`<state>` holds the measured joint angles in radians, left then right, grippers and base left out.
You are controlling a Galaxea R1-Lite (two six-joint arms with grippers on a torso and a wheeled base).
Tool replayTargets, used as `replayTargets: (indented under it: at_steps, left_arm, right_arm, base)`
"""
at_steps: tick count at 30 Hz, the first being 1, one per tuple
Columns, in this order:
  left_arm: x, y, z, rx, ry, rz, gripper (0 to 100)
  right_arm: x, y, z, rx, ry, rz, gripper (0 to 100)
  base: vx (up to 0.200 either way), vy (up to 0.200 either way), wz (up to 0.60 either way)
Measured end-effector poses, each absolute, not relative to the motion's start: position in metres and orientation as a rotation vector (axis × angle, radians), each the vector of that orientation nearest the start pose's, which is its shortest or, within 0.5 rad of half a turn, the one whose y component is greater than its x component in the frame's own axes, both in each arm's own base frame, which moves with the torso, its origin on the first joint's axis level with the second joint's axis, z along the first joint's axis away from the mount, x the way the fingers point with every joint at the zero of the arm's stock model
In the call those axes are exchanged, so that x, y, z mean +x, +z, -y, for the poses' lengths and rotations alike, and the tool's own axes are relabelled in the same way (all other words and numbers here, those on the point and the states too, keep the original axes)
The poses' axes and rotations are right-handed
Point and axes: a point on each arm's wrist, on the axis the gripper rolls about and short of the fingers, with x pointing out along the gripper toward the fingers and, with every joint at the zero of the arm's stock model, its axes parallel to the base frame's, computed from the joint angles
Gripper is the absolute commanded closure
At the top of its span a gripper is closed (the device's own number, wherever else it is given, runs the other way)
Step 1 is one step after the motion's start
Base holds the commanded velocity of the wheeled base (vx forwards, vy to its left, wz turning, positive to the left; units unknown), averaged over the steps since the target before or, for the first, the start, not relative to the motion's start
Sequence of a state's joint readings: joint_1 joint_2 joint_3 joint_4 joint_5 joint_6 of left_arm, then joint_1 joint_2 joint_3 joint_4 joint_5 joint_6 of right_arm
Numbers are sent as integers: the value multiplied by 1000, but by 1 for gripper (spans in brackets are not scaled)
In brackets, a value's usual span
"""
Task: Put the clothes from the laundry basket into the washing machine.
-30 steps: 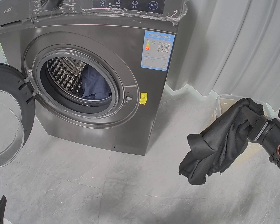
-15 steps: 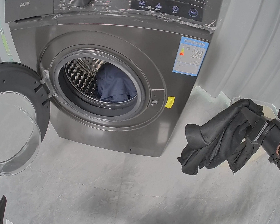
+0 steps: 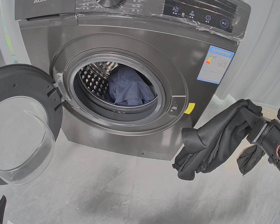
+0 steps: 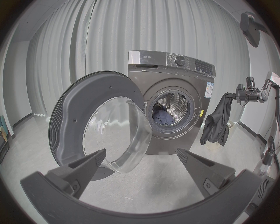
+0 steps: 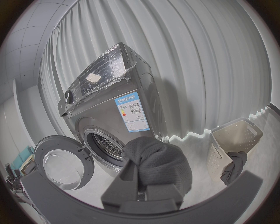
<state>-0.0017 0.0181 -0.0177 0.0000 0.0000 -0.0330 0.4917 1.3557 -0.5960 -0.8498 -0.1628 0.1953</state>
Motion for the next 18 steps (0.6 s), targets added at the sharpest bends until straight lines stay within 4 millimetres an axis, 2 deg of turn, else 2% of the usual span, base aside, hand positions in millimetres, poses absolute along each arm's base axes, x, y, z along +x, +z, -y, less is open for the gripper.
replayTargets:
  at_steps: [8,18]
  left_arm:
    - [-23,81,0,-33,-2,-1,0]
    - [-23,81,0,-33,-1,0,0]
  right_arm:
    - [193,234,-99,219,337,44,100]
    - [194,230,-100,214,340,30,100]
  base:
    - [0,0,0]
    - [0,200,0]
